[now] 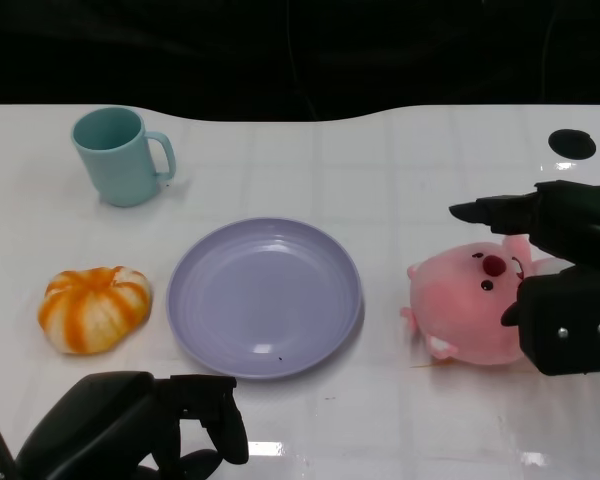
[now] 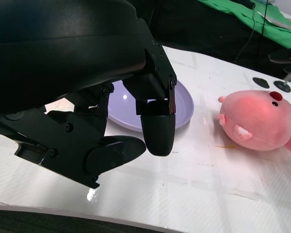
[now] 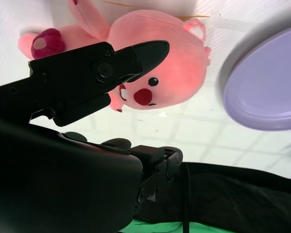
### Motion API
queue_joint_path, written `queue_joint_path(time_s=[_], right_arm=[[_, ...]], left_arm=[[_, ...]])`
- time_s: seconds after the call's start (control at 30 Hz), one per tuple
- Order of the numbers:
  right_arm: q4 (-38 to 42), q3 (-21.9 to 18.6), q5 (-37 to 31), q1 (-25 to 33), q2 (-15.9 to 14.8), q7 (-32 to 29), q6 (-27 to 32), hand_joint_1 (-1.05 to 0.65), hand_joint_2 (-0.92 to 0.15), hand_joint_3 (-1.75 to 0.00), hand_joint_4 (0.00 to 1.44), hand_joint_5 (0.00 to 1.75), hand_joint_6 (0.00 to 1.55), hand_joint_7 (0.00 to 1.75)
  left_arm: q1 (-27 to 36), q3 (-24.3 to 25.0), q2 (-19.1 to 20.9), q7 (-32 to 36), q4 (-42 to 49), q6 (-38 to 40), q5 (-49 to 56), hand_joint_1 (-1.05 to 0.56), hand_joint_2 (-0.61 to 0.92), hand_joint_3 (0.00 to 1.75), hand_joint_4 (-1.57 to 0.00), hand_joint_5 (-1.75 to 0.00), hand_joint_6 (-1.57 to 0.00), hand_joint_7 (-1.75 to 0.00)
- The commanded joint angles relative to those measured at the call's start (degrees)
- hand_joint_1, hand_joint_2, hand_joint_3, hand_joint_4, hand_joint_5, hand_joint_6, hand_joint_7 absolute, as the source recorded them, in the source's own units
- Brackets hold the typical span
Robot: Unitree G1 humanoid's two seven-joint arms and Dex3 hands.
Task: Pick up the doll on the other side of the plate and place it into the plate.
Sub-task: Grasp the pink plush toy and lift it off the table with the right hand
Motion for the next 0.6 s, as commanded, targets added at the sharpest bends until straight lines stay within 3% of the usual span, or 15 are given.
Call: queue_joint_path(time_s=[0.03, 0.6], right_arm=[[2.3, 1.2, -0.7, -1.9, -0.2, 0.7, 0.0, -0.78, -0.91, -0.01, 0.0, 0.37, 0.19, 0.0], [19.2, 7.2, -1.2, -9.8, 4.6, 1.4, -1.5, -0.7, -0.92, -0.01, 0.09, 0.3, 0.22, 0.01]], left_arm=[[0.3, 0.2, 0.5, -0.9, -1.0, 0.8, -0.3, -0.21, 0.68, 0.8, -0.68, -1.52, -0.71, -1.2], [0.8, -0.1, 0.4, -1.6, -3.3, 2.7, 0.1, -0.21, 0.7, 0.76, -0.68, -1.5, -0.71, -1.18]])
